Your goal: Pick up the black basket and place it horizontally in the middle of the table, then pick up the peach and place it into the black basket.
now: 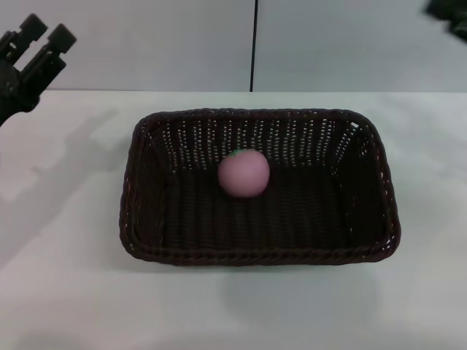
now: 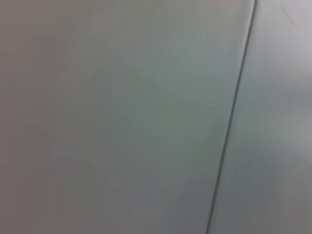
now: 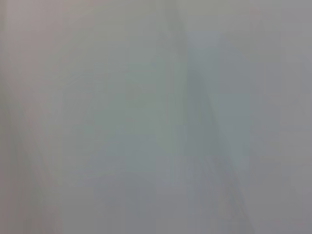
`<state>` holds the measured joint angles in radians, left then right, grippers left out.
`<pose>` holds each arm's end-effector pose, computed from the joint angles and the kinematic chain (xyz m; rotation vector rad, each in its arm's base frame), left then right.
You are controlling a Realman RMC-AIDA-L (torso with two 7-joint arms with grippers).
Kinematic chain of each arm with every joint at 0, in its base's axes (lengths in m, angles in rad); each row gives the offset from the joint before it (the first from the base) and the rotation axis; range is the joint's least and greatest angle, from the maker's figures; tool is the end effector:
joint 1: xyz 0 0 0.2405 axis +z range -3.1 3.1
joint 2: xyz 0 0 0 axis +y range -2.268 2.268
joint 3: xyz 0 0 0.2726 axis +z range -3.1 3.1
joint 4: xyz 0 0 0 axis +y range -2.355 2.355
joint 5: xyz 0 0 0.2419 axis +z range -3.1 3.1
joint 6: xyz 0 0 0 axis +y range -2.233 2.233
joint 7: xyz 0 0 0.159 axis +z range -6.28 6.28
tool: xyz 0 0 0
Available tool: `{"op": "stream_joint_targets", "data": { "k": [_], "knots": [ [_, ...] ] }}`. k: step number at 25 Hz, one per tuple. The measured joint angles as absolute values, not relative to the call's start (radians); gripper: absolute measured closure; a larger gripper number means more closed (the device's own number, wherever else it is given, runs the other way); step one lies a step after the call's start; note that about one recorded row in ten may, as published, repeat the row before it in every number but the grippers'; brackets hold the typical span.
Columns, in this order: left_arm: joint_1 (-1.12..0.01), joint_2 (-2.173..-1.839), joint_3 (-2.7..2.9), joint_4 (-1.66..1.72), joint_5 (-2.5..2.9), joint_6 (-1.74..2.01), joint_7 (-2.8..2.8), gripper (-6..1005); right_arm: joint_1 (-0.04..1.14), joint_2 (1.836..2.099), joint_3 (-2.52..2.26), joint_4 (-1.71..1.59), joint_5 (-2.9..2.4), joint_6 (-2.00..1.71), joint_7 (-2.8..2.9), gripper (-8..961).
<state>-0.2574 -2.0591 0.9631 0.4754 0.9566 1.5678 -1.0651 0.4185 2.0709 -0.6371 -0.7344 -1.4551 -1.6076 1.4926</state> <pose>-0.3234 0.3252 0.0340 -1.9309 -0.5642 -1.3412 0.2755 0.3732 0.0705 -2.2148 0.6408 1.3045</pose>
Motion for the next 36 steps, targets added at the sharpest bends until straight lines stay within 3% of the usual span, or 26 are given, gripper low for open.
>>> {"op": "stream_joint_targets", "data": {
  "k": [11, 20, 36],
  "knots": [
    [-0.260, -2.066, 0.737, 0.267, 0.954, 1.718, -0.906, 336, 0.349, 2.074, -0.404, -0.228, -0.954, -1.615, 0.707, 358],
    [-0.268, -2.070, 0.470, 0.042, 0.945, 1.817, -0.661, 336, 0.367, 2.074, -0.340, -0.191, -0.832, -1.550, 0.657, 358],
    [-0.317, -2.070, 0.321, -0.012, 0.945, 1.795, -0.637, 336, 0.373, 2.073, -0.311, -0.196, -0.822, -1.498, 0.621, 358]
  ]
}}
